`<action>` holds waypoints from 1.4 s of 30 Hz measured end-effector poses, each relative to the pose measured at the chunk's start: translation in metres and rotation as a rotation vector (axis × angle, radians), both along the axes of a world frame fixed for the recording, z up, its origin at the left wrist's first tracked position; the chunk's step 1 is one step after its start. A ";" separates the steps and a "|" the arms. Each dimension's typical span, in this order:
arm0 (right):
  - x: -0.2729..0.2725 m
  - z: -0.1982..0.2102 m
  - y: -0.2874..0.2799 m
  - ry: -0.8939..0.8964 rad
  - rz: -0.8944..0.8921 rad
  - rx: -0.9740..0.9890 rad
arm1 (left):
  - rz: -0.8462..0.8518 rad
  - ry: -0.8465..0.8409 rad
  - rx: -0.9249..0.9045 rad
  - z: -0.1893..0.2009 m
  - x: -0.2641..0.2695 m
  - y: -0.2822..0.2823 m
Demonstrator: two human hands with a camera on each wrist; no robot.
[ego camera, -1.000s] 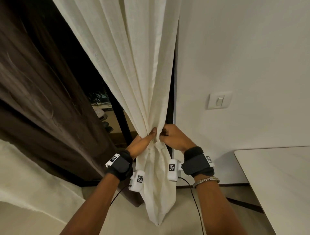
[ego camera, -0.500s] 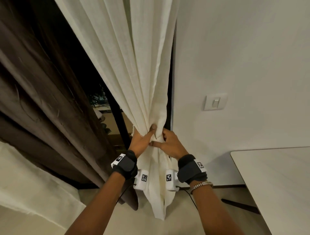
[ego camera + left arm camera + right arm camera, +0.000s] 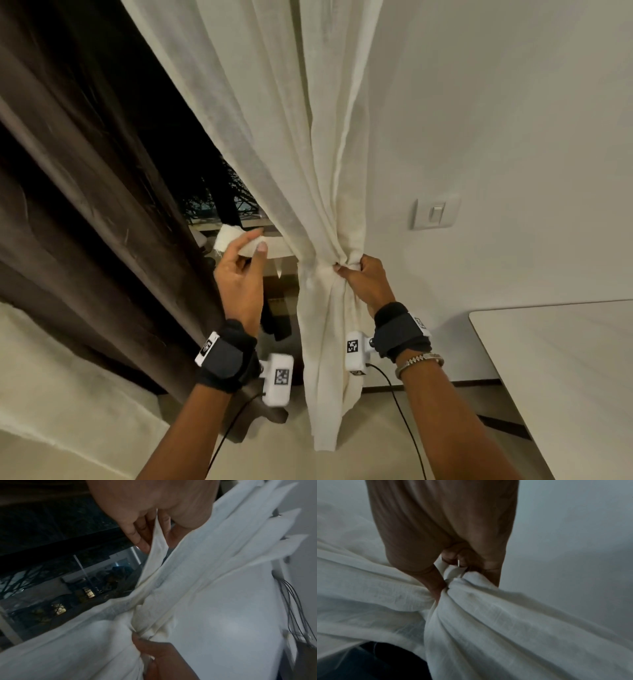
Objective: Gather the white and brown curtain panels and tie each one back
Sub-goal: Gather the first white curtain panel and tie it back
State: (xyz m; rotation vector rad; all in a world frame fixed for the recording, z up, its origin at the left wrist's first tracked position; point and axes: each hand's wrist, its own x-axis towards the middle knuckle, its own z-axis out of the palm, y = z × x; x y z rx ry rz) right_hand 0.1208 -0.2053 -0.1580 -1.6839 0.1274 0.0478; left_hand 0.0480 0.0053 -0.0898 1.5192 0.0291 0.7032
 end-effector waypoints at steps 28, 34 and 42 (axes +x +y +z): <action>-0.009 0.008 0.005 0.076 0.049 -0.009 | -0.473 0.371 0.805 -0.014 -0.003 -0.052; -0.007 0.007 0.005 0.109 0.098 -0.057 | -0.432 0.454 0.722 -0.030 0.021 -0.040; -0.007 0.015 -0.011 0.231 0.302 0.133 | -0.429 0.508 0.608 -0.035 0.042 -0.033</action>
